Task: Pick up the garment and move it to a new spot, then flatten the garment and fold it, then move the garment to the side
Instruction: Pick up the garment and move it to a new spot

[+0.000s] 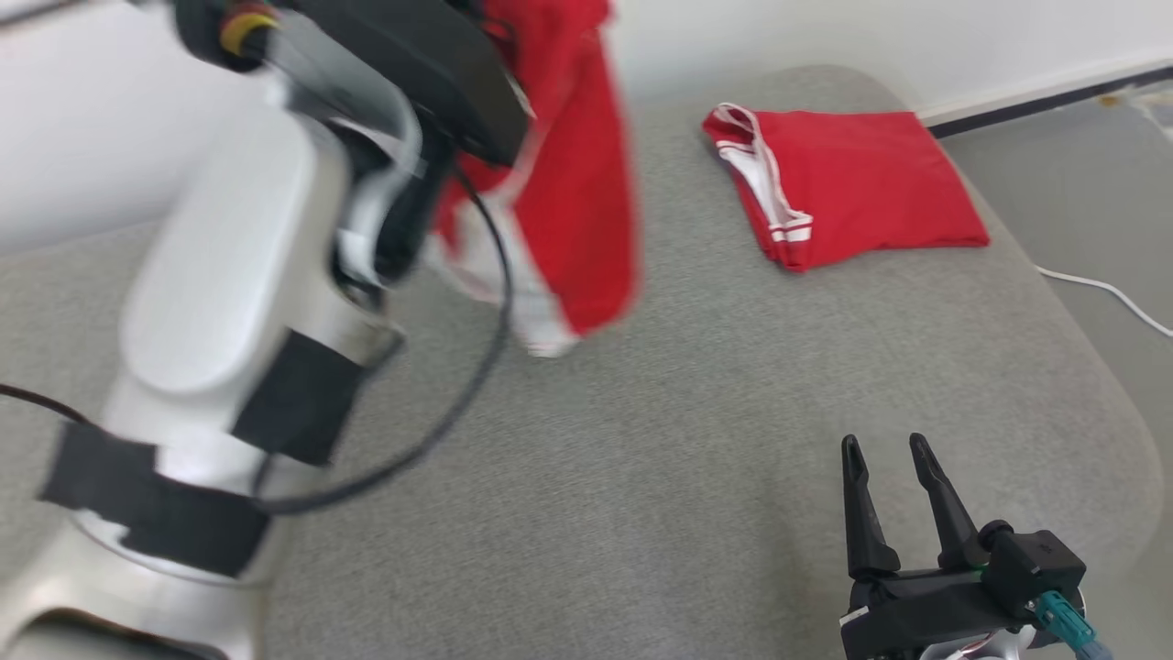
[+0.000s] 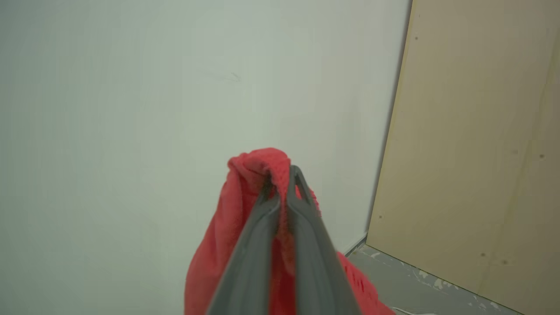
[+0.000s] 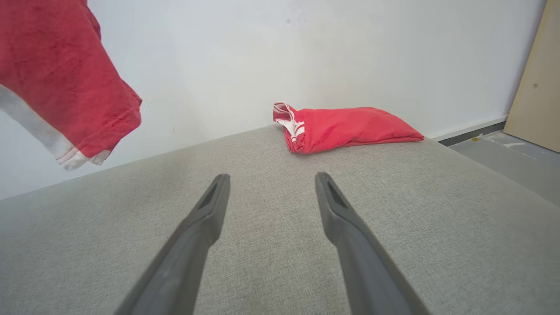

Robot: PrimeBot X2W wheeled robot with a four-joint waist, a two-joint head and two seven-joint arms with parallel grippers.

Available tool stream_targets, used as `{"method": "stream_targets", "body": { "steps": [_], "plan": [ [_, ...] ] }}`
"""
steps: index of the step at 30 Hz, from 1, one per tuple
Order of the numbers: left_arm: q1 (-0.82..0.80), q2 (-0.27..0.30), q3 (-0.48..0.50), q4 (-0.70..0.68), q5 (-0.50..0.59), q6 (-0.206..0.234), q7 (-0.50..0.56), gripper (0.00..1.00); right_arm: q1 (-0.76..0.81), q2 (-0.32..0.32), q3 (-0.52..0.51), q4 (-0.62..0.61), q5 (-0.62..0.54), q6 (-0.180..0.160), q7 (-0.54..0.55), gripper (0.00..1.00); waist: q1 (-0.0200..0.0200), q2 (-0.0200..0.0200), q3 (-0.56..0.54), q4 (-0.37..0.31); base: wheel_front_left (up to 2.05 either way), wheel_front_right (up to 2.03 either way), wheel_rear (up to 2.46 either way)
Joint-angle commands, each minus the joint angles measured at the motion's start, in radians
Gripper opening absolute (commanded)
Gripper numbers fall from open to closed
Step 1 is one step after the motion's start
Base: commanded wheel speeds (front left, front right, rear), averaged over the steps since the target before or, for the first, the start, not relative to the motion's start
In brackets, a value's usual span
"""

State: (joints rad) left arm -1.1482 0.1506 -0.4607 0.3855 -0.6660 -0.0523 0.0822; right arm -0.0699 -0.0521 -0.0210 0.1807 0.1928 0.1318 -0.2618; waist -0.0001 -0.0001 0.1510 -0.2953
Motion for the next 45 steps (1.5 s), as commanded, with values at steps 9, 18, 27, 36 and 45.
{"method": "stream_targets", "body": {
  "steps": [9,18,27,36,45],
  "plan": [
    [0.236,-0.006,-0.001,-0.019,-0.041,0.057,-0.050,0.00,-0.011,0.004,-0.006,-0.008,0.015,-0.003,-0.003,1.00,0.0001,0.0001,0.037,-0.006,0.00,0.00,0.00],
    [0.466,0.074,0.038,0.037,-0.061,0.063,-0.139,0.00,-0.035,0.004,-0.008,-0.011,-0.022,-0.003,-0.003,1.00,0.0001,0.0001,0.064,0.048,0.00,0.00,0.00],
    [0.626,0.110,0.063,0.144,-0.082,0.044,-0.243,1.00,-0.027,0.003,-0.003,-0.002,-0.056,-0.003,-0.002,1.00,0.0001,0.0001,0.028,0.093,0.00,0.00,0.00],
    [0.681,0.141,0.060,0.124,0.043,0.091,-0.342,1.00,0.008,0.004,-0.015,-0.005,-0.064,-0.003,-0.002,1.00,0.0001,0.0001,-0.034,0.142,0.00,0.00,0.00],
    [0.792,0.187,0.124,-0.012,0.132,0.135,-0.347,1.00,0.038,0.003,-0.023,-0.016,-0.072,-0.003,-0.002,1.00,0.0001,0.0001,-0.099,0.201,0.00,0.00,0.00]
  ]
}}
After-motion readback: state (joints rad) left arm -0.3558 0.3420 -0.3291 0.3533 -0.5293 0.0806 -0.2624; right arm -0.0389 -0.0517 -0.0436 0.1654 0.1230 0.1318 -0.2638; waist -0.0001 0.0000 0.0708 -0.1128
